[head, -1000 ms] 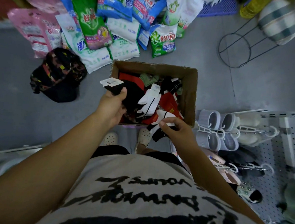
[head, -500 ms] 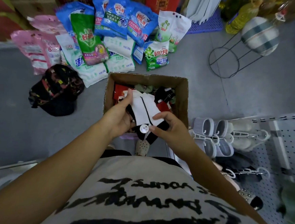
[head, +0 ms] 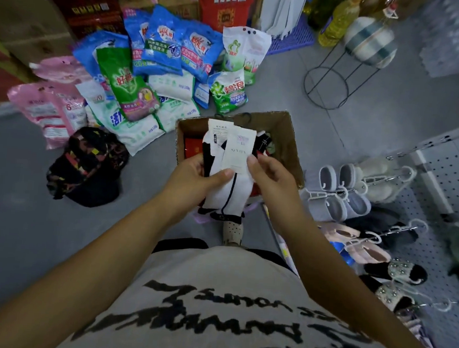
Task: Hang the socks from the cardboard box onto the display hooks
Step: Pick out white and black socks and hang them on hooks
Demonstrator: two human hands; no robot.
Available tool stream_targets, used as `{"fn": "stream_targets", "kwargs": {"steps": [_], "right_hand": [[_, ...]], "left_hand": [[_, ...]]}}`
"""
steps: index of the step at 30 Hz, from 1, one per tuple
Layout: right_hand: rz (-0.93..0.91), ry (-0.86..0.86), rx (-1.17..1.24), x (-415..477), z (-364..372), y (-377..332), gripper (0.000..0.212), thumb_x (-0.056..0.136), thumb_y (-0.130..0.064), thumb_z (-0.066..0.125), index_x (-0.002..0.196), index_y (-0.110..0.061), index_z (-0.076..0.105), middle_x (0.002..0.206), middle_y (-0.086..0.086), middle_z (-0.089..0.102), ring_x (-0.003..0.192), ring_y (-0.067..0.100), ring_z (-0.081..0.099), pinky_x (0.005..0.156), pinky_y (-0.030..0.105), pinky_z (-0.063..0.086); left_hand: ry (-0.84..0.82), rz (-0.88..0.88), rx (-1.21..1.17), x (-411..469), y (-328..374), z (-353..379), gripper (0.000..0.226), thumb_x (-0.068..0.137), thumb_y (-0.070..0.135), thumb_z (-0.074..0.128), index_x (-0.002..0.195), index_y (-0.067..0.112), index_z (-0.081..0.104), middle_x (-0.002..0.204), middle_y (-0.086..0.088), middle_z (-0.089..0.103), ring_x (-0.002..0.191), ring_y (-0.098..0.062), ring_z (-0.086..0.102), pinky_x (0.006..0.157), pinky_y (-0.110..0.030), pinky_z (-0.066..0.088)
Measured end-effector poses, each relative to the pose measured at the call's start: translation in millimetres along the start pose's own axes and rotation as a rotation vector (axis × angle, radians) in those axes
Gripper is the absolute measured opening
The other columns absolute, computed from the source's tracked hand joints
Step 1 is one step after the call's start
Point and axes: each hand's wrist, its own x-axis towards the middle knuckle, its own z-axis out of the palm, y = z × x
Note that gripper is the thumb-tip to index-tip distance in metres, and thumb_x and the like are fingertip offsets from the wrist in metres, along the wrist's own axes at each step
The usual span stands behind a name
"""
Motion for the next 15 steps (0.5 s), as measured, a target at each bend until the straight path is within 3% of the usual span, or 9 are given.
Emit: {"fn": "stream_targets", "kwargs": {"steps": [4, 9, 12, 15], "right_hand": [[-0.098, 0.135, 0.091, -23, 25, -3, 0.016, 0.092, -0.023, 0.072, 0.105, -0.013, 0.074, 0.098, 0.005, 0.077, 0.094, 0.024, 0.074, 0.085, 0.045, 0.061], [-0.063, 0.282, 0.277, -71, 32, 12, 0.015, 0.093, -0.016, 0.07, 0.104, -0.007, 0.068, 0.104, 0.009, 0.077, 0.098, 0.026, 0.074, 0.086, 0.044, 0.059], [-0.02, 0.402, 0.34, -105, 26, 31, 0.022, 0.094, -0.018, 0.068, 0.11, -0.003, 0.065, 0.106, 0.013, 0.076, 0.1, 0.028, 0.073, 0.092, 0.051, 0.057], [0.008, 0.532, 0.387, -140, 14, 48, 0.02, 0.095, -0.021, 0.068, 0.106, -0.005, 0.064, 0.102, 0.02, 0.075, 0.098, 0.031, 0.073, 0.094, 0.057, 0.054]], "left_hand": [[-0.089, 0.051, 0.083, -28, 4, -13, 0.02, 0.092, 0.019, 0.074, 0.111, 0.025, 0.072, 0.109, 0.006, 0.078, 0.105, -0.017, 0.074, 0.089, -0.035, 0.059], [-0.102, -0.006, 0.115, -46, 4, -19, 0.025, 0.099, 0.047, 0.059, 0.108, 0.032, 0.077, 0.108, 0.003, 0.079, 0.1, -0.02, 0.076, 0.088, -0.05, 0.06], [-0.137, 0.078, 0.258, -55, -5, -12, 0.023, 0.101, 0.045, 0.057, 0.101, 0.035, 0.077, 0.101, 0.013, 0.079, 0.097, -0.01, 0.075, 0.085, -0.037, 0.061], [-0.235, 0.16, 0.298, -69, -12, 2, 0.018, 0.103, 0.034, 0.056, 0.11, 0.033, 0.073, 0.101, 0.022, 0.076, 0.101, 0.0, 0.071, 0.087, -0.025, 0.057]]}}
